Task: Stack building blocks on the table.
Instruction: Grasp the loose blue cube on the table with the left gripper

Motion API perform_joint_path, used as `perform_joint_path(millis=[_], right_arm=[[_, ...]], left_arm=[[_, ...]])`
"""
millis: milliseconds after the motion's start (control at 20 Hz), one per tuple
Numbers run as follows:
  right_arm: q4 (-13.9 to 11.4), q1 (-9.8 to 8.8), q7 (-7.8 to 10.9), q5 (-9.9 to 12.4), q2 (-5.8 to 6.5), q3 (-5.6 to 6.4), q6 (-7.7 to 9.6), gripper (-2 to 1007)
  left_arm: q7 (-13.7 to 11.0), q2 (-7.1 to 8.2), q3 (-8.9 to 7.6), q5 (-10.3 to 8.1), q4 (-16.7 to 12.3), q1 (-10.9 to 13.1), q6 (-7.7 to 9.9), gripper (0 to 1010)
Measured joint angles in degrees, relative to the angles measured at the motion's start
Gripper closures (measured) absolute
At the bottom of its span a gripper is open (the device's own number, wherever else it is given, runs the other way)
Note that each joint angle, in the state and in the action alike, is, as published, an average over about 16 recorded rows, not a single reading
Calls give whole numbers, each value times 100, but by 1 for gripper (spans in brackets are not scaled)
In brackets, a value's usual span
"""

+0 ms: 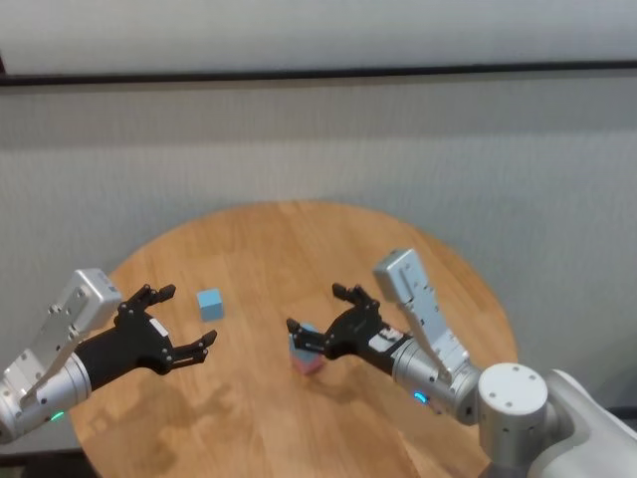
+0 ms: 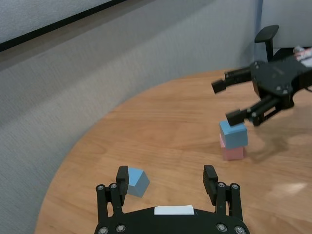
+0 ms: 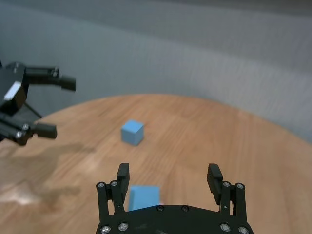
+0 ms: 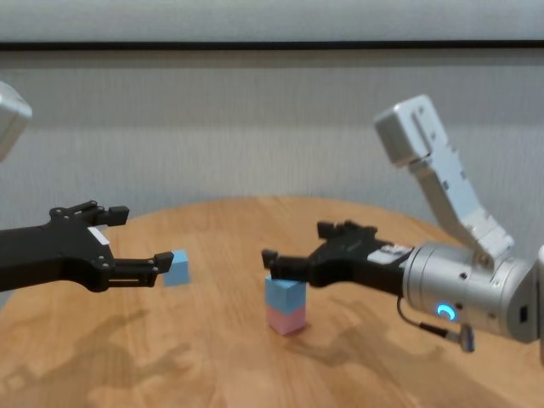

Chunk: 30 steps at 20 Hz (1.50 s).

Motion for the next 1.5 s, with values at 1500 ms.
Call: perform_joint_path(millis=[1500], right_arm=[[-730, -294, -109, 133, 510, 319, 186, 1]], left_arm=[[-17, -241, 139, 179, 888, -621, 9, 8]])
